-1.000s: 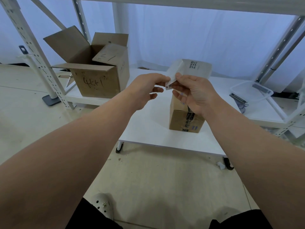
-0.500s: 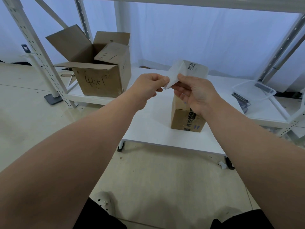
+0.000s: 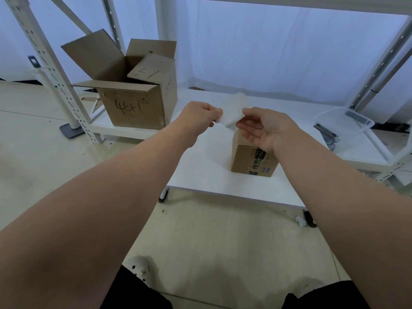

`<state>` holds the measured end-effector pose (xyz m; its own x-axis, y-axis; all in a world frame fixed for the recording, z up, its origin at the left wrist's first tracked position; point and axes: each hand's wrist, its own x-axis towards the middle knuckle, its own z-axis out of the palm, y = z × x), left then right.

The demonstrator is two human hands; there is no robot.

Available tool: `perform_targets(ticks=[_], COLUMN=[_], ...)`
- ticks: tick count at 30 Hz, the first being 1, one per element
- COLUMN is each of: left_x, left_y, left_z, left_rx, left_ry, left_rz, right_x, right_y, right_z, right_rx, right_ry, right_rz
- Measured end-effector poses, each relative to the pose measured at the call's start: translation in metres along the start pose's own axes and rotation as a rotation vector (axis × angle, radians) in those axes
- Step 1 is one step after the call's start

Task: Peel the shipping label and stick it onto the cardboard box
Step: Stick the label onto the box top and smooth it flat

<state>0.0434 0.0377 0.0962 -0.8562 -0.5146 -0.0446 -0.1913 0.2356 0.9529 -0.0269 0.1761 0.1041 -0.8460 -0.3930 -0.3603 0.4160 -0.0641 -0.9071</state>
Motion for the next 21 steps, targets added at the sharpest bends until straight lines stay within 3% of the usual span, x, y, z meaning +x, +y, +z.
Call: perform_targets(ticks=[6, 10, 14, 21], left_x=[-0.003, -0.003, -0.005, -0.004], left_y=[0.008, 0.011, 0.013, 0.015], left_z=[0.007, 0.01, 0.012, 0.01], left_rx=[-0.144, -0.132, -0.139, -0.231], left_ry=[0.032, 0.133, 0.168, 0.154], left_rz=[0.117, 0.181, 0.238, 0.207], right_x=[-0.007, -0.007, -0.009, -0.01], right_y=[-0.003, -0.003, 0.005, 0.0], right_z=[0.003, 0.004, 0.006, 0.005], right_rx=[0.23, 0.054, -0.212, -0.04], right_ry=[-0.077, -0.158, -0.109, -0.053], right_rz=[-0.151, -0.236, -0.402, -0.327])
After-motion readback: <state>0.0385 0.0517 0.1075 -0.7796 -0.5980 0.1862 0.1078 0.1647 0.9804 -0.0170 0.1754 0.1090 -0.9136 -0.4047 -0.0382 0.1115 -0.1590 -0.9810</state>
